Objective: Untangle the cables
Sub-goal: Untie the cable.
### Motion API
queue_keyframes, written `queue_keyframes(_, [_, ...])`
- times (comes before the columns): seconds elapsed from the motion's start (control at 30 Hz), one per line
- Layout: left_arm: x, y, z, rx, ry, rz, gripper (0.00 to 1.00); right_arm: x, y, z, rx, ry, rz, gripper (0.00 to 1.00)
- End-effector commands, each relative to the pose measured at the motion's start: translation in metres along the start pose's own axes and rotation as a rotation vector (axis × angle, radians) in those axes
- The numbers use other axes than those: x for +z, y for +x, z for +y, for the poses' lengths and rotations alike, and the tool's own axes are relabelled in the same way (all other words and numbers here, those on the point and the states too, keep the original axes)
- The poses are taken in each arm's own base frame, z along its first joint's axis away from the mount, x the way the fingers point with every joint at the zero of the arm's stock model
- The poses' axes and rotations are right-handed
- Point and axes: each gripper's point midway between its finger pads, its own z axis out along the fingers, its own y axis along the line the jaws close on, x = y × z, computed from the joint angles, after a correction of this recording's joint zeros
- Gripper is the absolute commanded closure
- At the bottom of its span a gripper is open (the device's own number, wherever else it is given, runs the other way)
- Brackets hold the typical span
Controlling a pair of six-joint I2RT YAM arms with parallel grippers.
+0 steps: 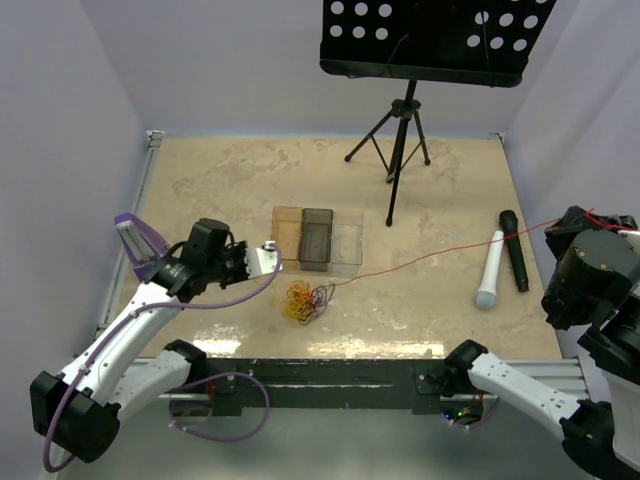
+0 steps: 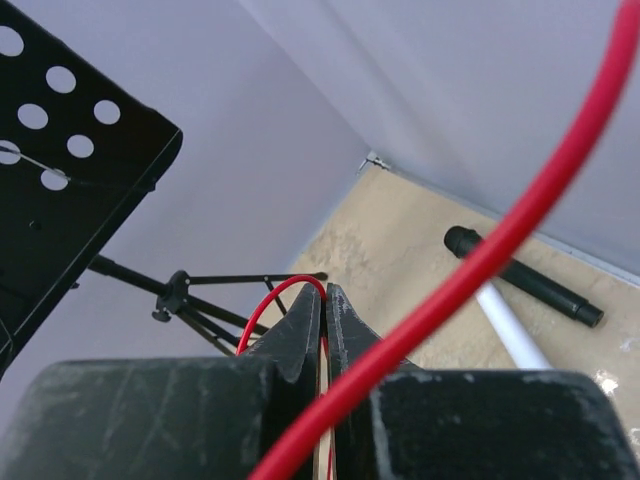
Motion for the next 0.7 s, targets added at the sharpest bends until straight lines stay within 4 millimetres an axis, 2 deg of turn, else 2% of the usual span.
queue_keyframes(0.0, [0.002,0.015,0.035,-0.078,-0.154,0.056,1.00,0.004,-0.009,-0.003,-0.062,0.049,-0.053,1.00])
queue_keyframes(0.07, [0.004,0.022,0.042,-0.108,-0.168,0.094,1.00,0.005,0.006,0.001,-0.082,0.035,-0.022,1.00])
queue_keyframes(0.17, [0.007,0.025,0.036,-0.137,-0.120,0.106,1.00,0.007,0.041,0.002,-0.125,0.011,0.048,1.00])
queue_keyframes(0.23, [0.003,0.017,0.026,-0.131,-0.072,0.060,1.00,0.008,0.068,0.002,-0.149,-0.009,0.107,1.00])
queue_keyframes(0.33, [-0.003,0.003,0.014,-0.110,-0.027,-0.022,1.00,0.009,0.119,0.000,-0.229,-0.041,0.206,0.91])
queue_keyframes(0.37, [-0.003,-0.001,0.012,-0.107,-0.013,-0.042,1.00,0.008,0.130,0.003,-0.275,-0.069,0.236,0.90])
queue_keyframes(0.43, [-0.008,-0.012,0.008,-0.093,0.026,-0.084,1.00,0.005,0.139,0.013,-0.253,-0.090,0.289,0.83])
queue_keyframes(0.5, [-0.012,-0.025,0.005,-0.075,0.053,-0.139,1.00,0.003,0.158,0.021,-0.282,-0.143,0.333,0.79])
queue_keyframes(0.67, [-0.022,-0.048,0.014,-0.039,0.036,-0.226,1.00,-0.008,0.215,0.037,-0.322,-0.239,0.504,0.79])
